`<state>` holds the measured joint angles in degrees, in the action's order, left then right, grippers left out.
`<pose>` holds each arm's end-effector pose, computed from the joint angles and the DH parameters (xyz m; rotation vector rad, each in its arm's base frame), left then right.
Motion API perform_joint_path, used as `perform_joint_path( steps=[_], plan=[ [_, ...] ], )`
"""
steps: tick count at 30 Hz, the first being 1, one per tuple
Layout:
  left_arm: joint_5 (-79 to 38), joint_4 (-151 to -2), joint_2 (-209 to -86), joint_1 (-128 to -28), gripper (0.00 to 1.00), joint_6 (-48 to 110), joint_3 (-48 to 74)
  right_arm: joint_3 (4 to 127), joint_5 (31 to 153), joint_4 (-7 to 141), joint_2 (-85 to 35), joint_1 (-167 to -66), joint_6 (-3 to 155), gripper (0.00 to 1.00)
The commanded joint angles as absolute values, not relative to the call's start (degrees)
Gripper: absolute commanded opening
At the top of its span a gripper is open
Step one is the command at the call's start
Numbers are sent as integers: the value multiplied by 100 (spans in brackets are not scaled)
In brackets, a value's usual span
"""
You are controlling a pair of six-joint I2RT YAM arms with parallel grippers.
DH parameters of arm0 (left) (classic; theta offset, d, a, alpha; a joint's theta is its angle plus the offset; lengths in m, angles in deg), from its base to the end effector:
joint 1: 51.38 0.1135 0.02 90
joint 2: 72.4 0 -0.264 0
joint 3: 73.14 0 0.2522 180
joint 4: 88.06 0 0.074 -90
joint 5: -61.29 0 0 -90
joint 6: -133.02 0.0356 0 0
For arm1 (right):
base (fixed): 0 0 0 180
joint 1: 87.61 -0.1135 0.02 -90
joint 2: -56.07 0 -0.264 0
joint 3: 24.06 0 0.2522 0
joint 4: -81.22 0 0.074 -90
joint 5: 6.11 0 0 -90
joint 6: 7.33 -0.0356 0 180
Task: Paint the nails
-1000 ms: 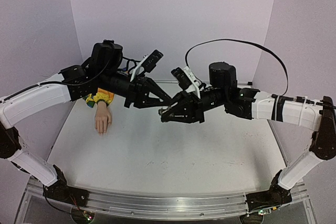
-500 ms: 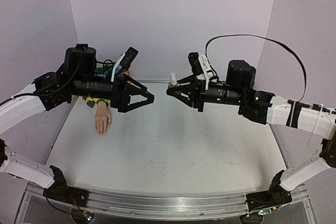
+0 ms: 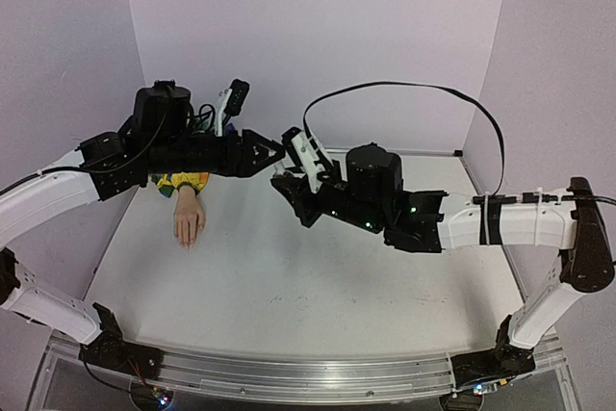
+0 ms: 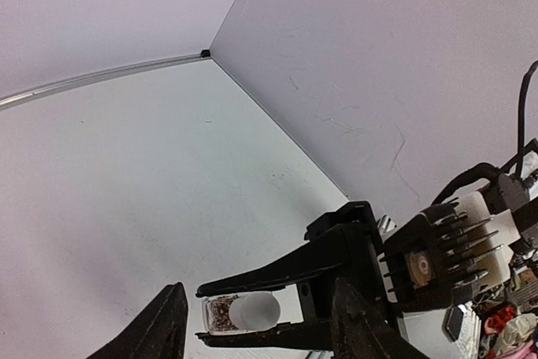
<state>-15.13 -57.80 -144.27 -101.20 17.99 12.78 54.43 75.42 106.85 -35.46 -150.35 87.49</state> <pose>0.1786 -0.2245 0.3953 0.6021 1.9094 -1.0983 0.1784 0.3348 0.3443 -0.6648 1.2244 0.7484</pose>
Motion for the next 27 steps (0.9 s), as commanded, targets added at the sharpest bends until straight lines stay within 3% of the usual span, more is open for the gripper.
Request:
perform_joint_path(
  steps=[1,15,20,24,27],
  plan=[
    [-1642,-6146,-14481,-10130,56,1780,1562,5914,7110,11193,-3578,-15103,8821,0],
    [-1789,-6160,-14649,-10132,35,1755,1552,6006,7220,11194,-3700,-15187,8823,0],
    [-1665,-6156,-14729,-10183,16,1780,1529,6027,7209,11185,-3692,-15195,8742,0],
    [-1155,-6155,-14799,-10277,7,2081,1494,6003,7301,11195,-3604,-15186,8614,0],
    [-367,-6138,-14869,-10288,3,2418,1442,5966,8033,11193,-3374,-15033,8486,0]
  ],
)
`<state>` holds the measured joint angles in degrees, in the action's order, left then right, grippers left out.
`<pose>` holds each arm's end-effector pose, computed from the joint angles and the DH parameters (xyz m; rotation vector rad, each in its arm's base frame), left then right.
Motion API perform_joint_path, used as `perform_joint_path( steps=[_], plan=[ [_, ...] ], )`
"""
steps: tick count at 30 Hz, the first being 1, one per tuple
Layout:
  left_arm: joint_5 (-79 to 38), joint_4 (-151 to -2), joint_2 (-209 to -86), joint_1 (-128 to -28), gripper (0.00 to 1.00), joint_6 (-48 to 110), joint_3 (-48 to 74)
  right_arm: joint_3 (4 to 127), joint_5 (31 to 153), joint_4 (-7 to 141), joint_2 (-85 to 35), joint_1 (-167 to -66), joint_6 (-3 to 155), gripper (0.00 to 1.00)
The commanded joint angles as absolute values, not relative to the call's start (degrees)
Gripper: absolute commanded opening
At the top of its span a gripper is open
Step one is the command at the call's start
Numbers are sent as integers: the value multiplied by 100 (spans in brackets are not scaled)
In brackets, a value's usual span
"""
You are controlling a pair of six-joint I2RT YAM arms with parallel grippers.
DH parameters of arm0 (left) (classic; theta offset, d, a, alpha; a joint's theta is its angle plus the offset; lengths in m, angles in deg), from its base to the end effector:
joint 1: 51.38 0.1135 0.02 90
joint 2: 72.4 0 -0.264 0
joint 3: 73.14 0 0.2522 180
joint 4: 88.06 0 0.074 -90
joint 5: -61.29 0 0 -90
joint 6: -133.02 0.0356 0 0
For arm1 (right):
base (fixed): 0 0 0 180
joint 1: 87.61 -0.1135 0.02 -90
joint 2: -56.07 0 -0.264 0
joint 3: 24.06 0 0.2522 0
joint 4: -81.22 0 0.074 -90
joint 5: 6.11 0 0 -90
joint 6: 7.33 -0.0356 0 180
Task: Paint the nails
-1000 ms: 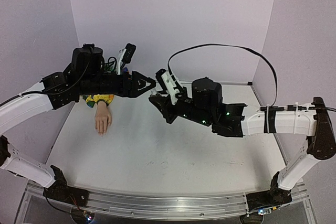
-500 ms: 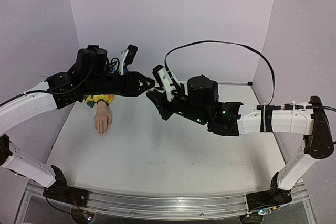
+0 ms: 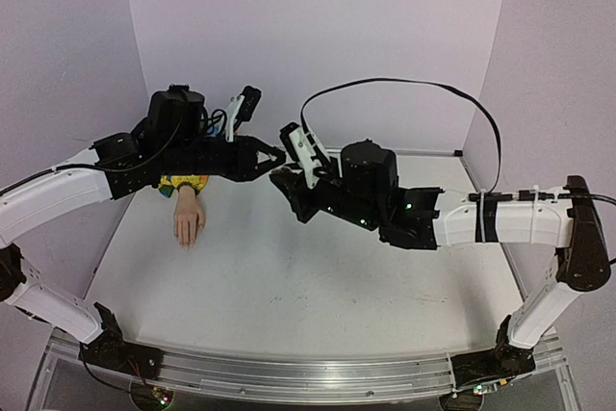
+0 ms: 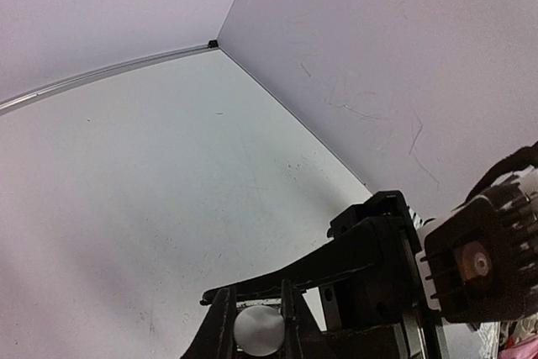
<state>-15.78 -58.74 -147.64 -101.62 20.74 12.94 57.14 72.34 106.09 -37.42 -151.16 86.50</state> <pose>0.1880 -0.2384 0.3818 0.6500 1.9265 -1.0483 0.1795 0.3449 0.3470 -0.6222 1.2480 0.7381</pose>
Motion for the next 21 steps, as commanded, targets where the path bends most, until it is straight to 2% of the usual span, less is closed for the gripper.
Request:
perform_joint_path(
  steps=[1,4,6,8,11,13,17,19,21],
  plan=[
    [107,-6123,-14896,-10288,3,2546,1406,5929,8428,11186,-3250,-14930,8423,0],
    [1653,-6094,-14975,-10288,2,3009,1265,5732,10050,11178,-2815,-14466,8082,0],
    [2408,-6092,-14992,-10303,1,3237,1091,5526,11678,11389,-2517,-14119,7917,0],
    [2908,-6089,-15019,-10331,0,3378,953,5518,13399,11588,-2412,-13930,7727,0],
    [3285,-6050,-15032,-10348,0,3440,855,5799,14734,11615,-2528,-13911,7266,0],
    [3263,-6050,-15006,-10350,1,3422,867,5728,14866,11671,-2471,-13916,7091,0],
    [2946,-6025,-14859,-10351,6,3369,974,5228,14316,11927,-2178,-13911,7136,0],
    [2538,-5949,-14708,-10350,18,3337,1024,5016,14034,12115,-2083,-13911,7094,0],
    [2033,-5814,-14512,-10350,36,3373,1074,4810,13503,12129,-1970,-13911,7201,0]
  ],
)
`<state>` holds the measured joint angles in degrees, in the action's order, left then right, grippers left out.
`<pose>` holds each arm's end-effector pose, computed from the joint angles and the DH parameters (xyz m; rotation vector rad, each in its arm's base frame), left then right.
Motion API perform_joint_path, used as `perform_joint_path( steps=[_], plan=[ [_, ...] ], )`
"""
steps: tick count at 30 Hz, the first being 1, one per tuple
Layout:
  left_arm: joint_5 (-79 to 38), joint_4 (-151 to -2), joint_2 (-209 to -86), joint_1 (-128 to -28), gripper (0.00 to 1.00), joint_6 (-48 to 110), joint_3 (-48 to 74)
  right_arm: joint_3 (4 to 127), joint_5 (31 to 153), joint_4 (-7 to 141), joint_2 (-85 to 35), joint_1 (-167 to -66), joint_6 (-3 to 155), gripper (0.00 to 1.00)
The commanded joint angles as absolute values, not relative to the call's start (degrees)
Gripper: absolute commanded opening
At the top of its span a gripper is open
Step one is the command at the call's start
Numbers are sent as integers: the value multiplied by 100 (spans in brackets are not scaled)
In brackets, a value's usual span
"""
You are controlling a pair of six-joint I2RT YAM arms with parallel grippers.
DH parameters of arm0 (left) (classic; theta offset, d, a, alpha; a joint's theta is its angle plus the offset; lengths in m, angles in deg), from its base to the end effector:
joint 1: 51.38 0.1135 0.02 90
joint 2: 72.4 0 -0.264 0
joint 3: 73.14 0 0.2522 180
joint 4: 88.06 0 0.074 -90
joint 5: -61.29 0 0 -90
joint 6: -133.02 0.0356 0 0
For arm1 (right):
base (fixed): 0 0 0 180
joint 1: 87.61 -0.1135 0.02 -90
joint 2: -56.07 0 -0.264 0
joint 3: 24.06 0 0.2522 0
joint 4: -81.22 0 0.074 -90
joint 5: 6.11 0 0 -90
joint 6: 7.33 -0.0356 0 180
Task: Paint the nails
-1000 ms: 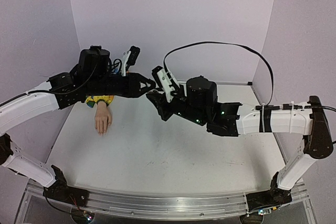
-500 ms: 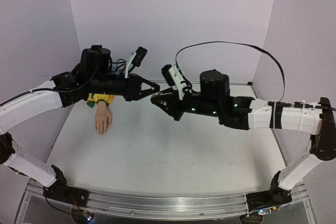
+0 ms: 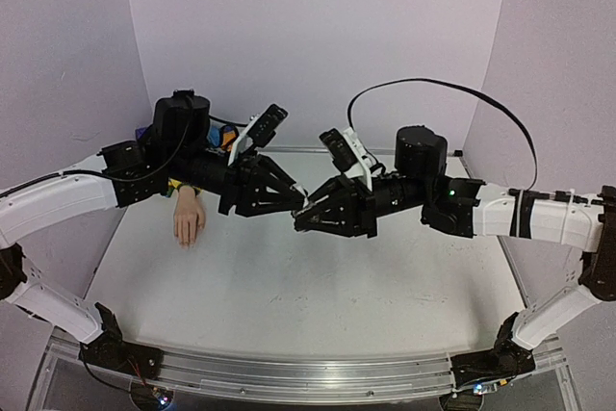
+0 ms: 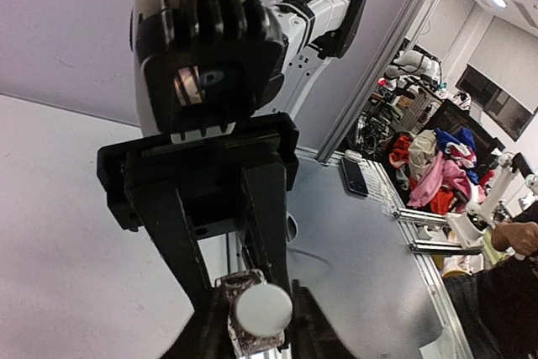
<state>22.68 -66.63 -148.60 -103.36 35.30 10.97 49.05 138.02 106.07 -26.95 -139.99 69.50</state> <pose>0.1631 -0.2538 0.3821 1.3580 1.4616 -1.5102 0.1774 0.2774 0.3566 -1.2942 0.9669 1.5258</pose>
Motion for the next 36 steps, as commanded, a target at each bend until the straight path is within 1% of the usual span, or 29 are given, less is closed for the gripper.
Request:
perform_joint_path(
  steps=[1,3,4,6,8,11,12,14,15,20,30,32,36],
  plan=[
    [1688,-5752,-14401,-10350,47,3390,1094,4721,13247,12102,-1921,-13911,7297,0],
    [965,-5699,-14142,-10349,66,3390,1096,4612,12524,11839,-1875,-13912,7584,0],
    [653,-5690,-14020,-10343,72,3373,1094,4589,12147,11647,-1877,-13916,7763,0],
    [89,-5746,-13838,-10341,82,3227,1090,4603,11453,11296,-1951,-13920,7978,0],
    [-420,-5904,-13767,-10341,88,2975,1102,4598,10888,11252,-2019,-13927,8042,0],
    [-1234,-6066,-13865,-10341,89,2328,1165,4680,9934,11250,-2172,-14097,8102,0],
    [-1418,-6067,-13942,-10345,87,2186,1216,4725,9503,11231,-2233,-14224,8178,0],
    [-1424,-6048,-14111,-10343,78,2181,1357,4828,8828,11211,-2375,-14460,8222,0],
    [-1407,-6044,-14203,-10342,76,2162,1391,4889,8580,11204,-2453,-14561,8389,0],
    [-1423,-6084,-14372,-10341,73,1958,1496,5178,7959,11202,-2860,-14948,8573,0],
    [-1558,-6111,-14450,-10341,38,1841,1367,5519,7560,11202,-3353,-15280,8731,0],
    [-1507,-6111,-14472,-10341,28,1862,1365,5555,7527,11202,-3400,-15302,8728,0],
    [-1254,-6111,-14560,-10341,15,1960,1383,5633,7480,11244,-3461,-15311,8680,0]
  ],
)
